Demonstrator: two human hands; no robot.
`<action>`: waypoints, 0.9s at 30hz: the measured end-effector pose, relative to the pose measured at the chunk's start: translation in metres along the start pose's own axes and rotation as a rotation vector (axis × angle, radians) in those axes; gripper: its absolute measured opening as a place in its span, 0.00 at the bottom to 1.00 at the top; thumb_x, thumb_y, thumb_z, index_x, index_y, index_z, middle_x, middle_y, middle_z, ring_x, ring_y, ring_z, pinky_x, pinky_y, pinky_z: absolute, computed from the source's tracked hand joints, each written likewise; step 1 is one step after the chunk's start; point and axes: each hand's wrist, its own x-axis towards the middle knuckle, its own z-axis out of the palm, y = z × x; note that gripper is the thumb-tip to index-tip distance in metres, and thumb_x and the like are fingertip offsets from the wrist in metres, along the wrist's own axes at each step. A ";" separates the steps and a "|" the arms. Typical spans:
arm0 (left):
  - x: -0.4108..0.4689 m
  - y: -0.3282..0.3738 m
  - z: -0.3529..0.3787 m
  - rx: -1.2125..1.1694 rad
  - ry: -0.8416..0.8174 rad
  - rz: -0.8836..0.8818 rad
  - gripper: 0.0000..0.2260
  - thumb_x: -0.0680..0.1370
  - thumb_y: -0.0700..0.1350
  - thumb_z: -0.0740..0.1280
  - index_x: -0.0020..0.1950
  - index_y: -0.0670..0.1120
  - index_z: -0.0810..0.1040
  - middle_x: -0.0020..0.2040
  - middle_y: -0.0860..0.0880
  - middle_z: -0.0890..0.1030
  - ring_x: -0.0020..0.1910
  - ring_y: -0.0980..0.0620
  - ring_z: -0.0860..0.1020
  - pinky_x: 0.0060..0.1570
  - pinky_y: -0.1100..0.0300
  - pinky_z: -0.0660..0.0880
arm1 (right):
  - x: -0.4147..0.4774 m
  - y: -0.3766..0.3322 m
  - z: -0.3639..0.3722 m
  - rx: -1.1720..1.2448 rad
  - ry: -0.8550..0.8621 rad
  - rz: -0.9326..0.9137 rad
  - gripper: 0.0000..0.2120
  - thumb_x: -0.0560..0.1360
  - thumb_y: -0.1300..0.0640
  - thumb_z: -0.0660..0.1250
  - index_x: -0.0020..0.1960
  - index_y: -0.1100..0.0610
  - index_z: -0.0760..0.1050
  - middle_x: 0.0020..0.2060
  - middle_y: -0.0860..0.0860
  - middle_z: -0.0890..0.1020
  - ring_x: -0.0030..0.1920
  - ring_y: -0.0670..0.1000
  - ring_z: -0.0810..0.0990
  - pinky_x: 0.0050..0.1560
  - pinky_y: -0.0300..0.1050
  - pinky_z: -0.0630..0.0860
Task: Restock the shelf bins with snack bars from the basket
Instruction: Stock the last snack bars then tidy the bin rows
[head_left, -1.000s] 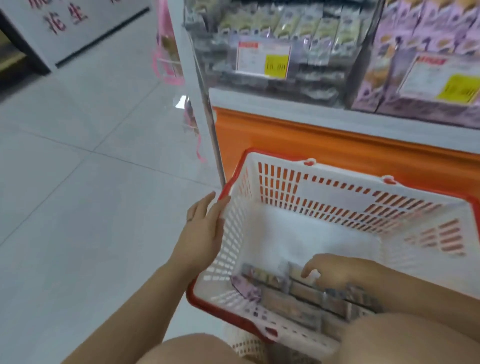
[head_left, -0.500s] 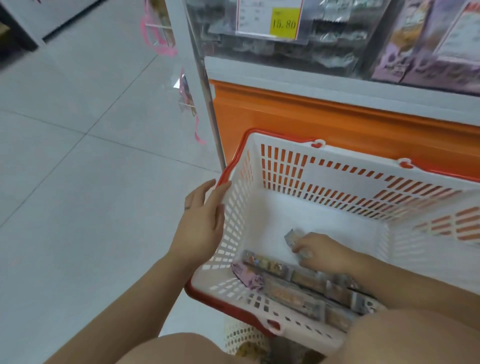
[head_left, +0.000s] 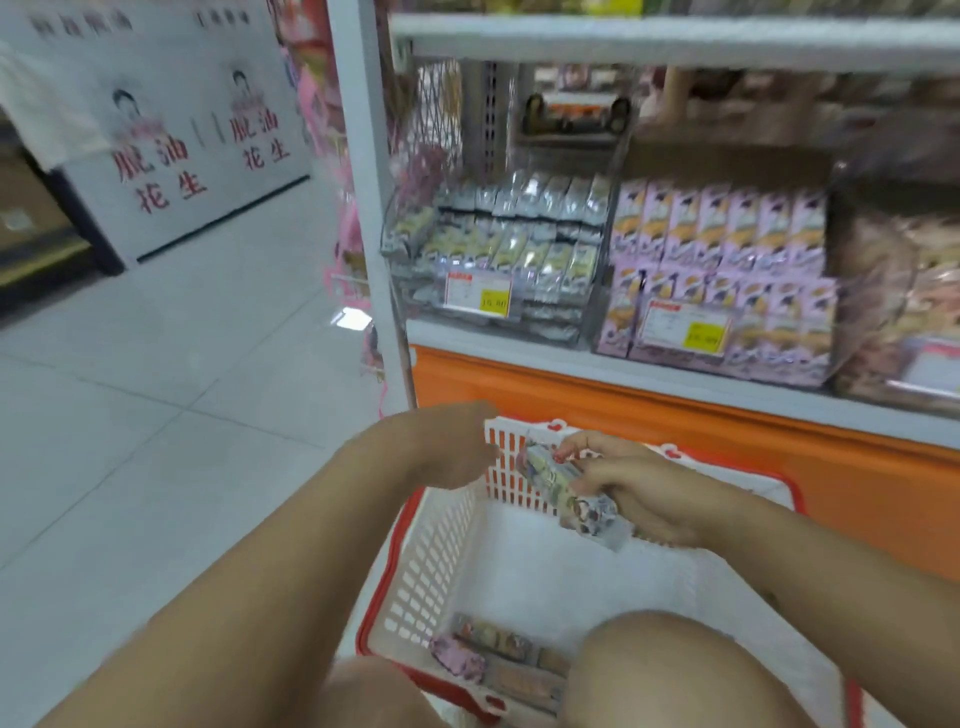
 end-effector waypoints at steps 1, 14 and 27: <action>-0.005 0.014 -0.007 -0.042 0.043 0.009 0.25 0.82 0.48 0.56 0.78 0.49 0.53 0.77 0.48 0.59 0.73 0.47 0.62 0.69 0.56 0.60 | -0.008 -0.009 0.002 0.055 0.021 -0.028 0.11 0.75 0.70 0.59 0.50 0.57 0.71 0.49 0.59 0.77 0.47 0.57 0.73 0.39 0.48 0.69; -0.025 0.048 0.012 -1.375 0.248 0.110 0.18 0.79 0.44 0.66 0.67 0.55 0.67 0.55 0.46 0.81 0.49 0.52 0.81 0.45 0.58 0.75 | -0.048 -0.070 0.020 0.289 0.191 -0.253 0.10 0.76 0.72 0.56 0.47 0.62 0.73 0.35 0.57 0.80 0.34 0.52 0.79 0.34 0.44 0.75; 0.012 0.007 -0.031 -1.457 0.708 0.079 0.11 0.77 0.53 0.65 0.60 0.57 0.75 0.57 0.53 0.80 0.57 0.52 0.79 0.61 0.46 0.74 | 0.031 -0.131 0.054 -0.334 0.394 -0.475 0.10 0.73 0.63 0.70 0.49 0.55 0.71 0.45 0.51 0.84 0.43 0.51 0.83 0.45 0.42 0.78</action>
